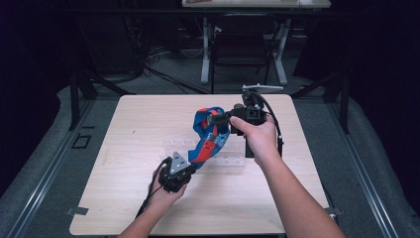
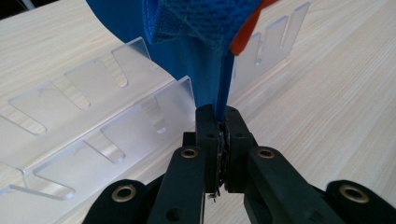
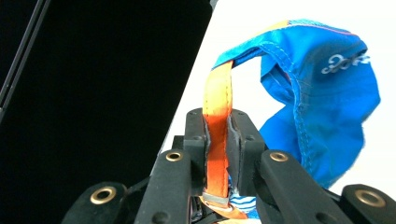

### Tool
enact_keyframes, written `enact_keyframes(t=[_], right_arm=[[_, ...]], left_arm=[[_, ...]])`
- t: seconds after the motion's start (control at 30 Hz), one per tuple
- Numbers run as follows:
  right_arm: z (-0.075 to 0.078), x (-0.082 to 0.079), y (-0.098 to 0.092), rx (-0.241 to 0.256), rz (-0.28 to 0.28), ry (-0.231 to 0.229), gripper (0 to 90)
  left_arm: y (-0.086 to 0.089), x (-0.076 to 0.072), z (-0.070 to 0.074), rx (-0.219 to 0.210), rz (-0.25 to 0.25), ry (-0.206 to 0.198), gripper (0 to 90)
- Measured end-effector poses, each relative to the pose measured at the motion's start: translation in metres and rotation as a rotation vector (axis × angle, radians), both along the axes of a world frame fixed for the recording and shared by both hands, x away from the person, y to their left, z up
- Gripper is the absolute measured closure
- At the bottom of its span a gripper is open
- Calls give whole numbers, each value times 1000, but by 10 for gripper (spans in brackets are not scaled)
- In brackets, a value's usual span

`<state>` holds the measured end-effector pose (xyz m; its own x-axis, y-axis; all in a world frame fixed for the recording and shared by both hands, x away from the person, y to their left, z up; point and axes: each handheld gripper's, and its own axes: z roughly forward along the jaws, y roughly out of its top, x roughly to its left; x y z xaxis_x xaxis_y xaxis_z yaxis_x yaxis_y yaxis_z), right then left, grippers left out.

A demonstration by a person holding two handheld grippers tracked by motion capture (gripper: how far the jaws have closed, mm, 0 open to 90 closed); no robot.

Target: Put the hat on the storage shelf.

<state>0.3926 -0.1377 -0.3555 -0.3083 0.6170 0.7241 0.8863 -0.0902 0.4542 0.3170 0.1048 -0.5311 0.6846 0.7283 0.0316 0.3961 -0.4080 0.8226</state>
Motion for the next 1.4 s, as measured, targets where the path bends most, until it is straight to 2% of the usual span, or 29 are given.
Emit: enact_keyframes(t=[0.23, 0.37, 0.53, 0.77, 1.17, 1.2, 1.4], right_arm=[[-5, 1, -4, -3, -9, 9, 790], [-5, 1, -4, -1, -8, 9, 790], [-5, 1, -4, -5, -12, 6, 789], [-6, 2, -6, -9, -20, 10, 789], [-8, 2, -6, -8, -31, 11, 787], [-8, 2, -7, -15, -28, 11, 786], [-9, 2, -12, -28, -43, 1, 767]], left_arm=[[4, 1, 0, -15, 15, 14, 862], [5, 0, 1, -25, 15, 9, 843], [9, -3, 5, -50, 9, 9, 769], [16, -5, 9, -59, 15, 14, 681], [23, -9, 13, -55, 10, 33, 625], [23, -10, 13, -64, 16, 35, 620], [28, -12, 15, -54, 20, 48, 579]])
